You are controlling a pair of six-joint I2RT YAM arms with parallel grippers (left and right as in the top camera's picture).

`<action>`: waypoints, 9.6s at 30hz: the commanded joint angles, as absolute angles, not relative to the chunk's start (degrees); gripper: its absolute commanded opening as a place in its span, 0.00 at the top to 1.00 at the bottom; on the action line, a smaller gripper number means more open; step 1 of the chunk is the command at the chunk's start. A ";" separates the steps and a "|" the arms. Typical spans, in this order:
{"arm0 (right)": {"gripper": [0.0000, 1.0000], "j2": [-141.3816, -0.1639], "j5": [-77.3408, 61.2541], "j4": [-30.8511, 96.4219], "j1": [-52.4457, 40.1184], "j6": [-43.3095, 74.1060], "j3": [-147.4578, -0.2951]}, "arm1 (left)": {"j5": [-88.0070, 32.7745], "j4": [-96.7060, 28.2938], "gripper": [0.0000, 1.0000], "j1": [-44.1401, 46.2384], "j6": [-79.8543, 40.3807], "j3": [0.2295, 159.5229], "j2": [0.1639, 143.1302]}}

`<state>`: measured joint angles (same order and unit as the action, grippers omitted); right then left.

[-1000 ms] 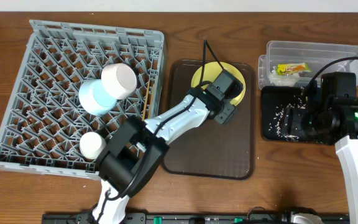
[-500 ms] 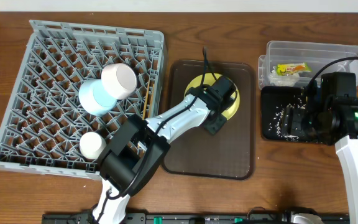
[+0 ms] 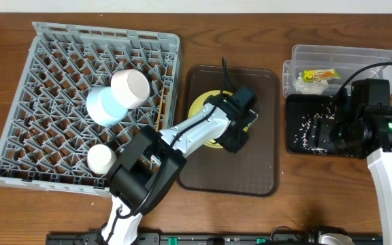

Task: Sort waste into correct bins and load items into the dishwasher

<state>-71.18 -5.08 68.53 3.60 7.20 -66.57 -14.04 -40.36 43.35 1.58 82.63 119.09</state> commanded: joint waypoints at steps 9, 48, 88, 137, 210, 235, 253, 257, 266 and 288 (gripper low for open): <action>0.23 -70.83 -4.51 68.60 3.84 7.20 -66.74 | -14.76 -40.45 0.87 43.48 1.21 82.04 120.03; 0.24 -70.81 -4.49 69.01 3.84 7.20 -66.74 | 2.11 -43.46 0.94 49.84 -5.04 82.94 113.67; 0.24 -70.83 -4.51 69.04 3.84 7.22 -66.74 | -51.83 -43.88 0.94 3.16 -4.99 82.72 91.83; 0.01 -29.58 0.51 53.76 -0.78 7.25 -46.00 | -5.52 -56.66 0.06 0.73 -4.82 51.53 30.46; 0.01 -0.32 -0.43 4.27 -4.14 6.15 -0.32 | -5.50 -56.90 0.05 0.73 -4.78 51.11 18.00; 0.01 -0.32 -0.43 4.27 -4.14 6.15 -0.32 | -8.21 -42.87 0.04 1.13 -4.80 29.87 8.43; 0.01 -0.34 -0.43 4.27 -4.14 6.13 -0.32 | -8.08 0.25 0.04 3.84 -1.08 0.21 0.10; 0.01 -0.34 -0.43 4.27 -4.14 6.13 -0.32 | -6.79 -3.55 0.04 3.84 -1.08 0.21 0.10; 0.01 -0.34 -0.43 4.27 -4.14 6.13 -0.32 | -6.81 -3.42 0.04 3.84 -1.08 0.23 0.25; 0.01 -0.34 -0.43 4.27 -4.14 6.13 -0.32 | -6.81 -3.42 0.04 3.84 -1.08 0.23 0.27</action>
